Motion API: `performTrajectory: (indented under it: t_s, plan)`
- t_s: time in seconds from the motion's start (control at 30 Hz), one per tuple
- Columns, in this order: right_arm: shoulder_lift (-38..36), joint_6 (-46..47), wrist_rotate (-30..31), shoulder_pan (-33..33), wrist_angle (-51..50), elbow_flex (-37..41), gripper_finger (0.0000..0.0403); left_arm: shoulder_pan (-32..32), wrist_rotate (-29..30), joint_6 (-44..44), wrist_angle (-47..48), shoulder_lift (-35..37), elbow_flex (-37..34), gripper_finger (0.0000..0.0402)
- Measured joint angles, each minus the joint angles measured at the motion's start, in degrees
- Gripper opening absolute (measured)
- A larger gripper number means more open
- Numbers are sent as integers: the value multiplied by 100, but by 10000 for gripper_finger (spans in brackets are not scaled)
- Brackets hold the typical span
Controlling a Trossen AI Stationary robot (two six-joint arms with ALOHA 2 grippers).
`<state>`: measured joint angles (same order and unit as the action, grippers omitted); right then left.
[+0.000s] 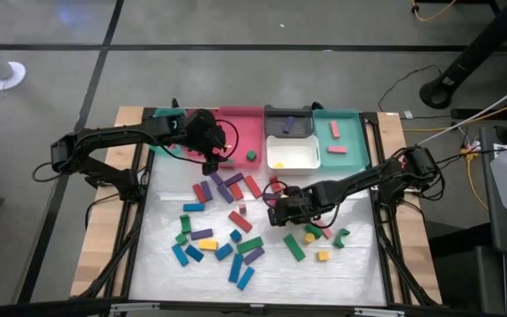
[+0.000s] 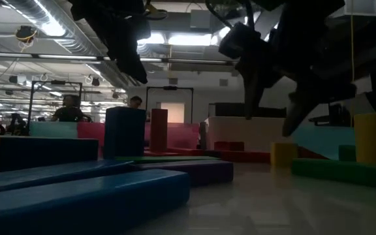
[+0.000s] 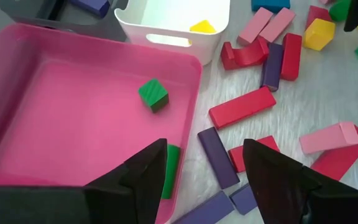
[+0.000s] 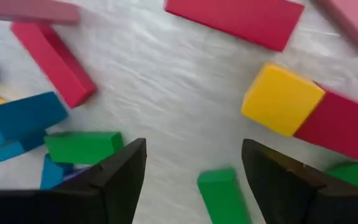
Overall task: Sort blocks
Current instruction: Put the yellow block into the white bin
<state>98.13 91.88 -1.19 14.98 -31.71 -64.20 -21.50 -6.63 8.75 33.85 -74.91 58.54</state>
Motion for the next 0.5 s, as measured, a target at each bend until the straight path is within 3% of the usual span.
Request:
performTrajectory:
  t_s: [0.13,0.3,0.5]
  plan:
    - [-3,-47,145,4,-9,-64,264,0,1,7,-2,0,0,198]
    - [-3,628,630,4,-469,-66,264,2,0,11,-7,0,2,198]
    - [50,1185,627,0,-1098,-66,264,0,0,20,-7,0,0,198]
